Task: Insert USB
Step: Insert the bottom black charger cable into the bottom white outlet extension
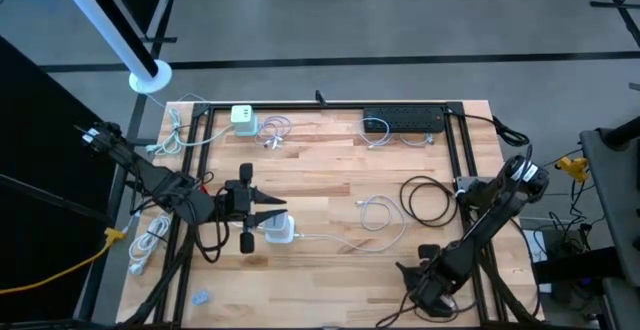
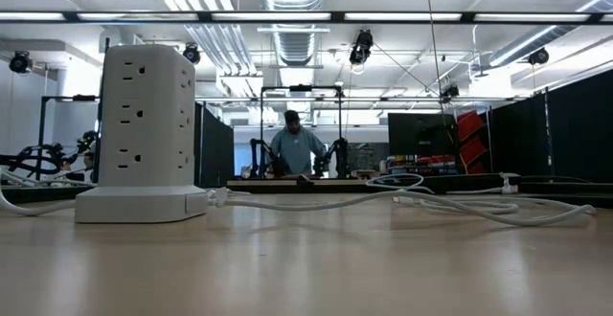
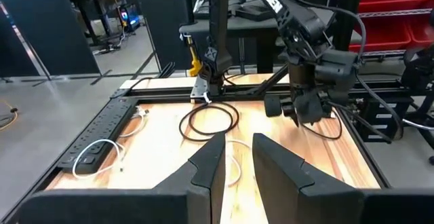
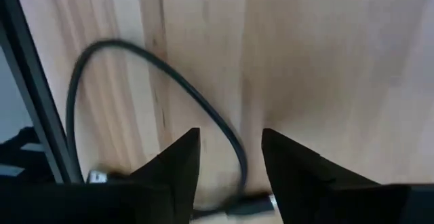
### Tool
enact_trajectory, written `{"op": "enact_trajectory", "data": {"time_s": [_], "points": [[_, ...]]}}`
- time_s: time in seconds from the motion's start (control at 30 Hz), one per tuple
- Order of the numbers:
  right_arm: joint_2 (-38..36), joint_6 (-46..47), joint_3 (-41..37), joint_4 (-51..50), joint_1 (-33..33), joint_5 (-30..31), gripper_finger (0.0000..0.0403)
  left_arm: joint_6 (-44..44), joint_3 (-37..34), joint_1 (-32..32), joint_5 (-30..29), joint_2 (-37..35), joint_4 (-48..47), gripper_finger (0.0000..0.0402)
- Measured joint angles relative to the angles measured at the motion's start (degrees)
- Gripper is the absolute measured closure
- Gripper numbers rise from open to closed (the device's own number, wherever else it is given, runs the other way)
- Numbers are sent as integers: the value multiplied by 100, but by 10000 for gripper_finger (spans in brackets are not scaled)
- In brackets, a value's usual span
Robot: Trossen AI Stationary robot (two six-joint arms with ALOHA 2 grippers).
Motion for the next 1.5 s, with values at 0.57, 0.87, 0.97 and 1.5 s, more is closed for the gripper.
{"op": "enact_trajectory", "data": {"time_s": [0.57,0.87,0.97,1.5], "points": [[-83,598,215,-420,-213,684,401,170,0,136,-9,5,97,338],[-1341,688,631,-1304,-810,2216,402,171,0,449,-15,77,425,338],[-1705,536,735,-1388,-1074,2693,403,173,0,457,-11,85,505,338],[-2983,-314,2261,-1329,-2524,3906,403,715,-92,660,353,435,945,332]]}}
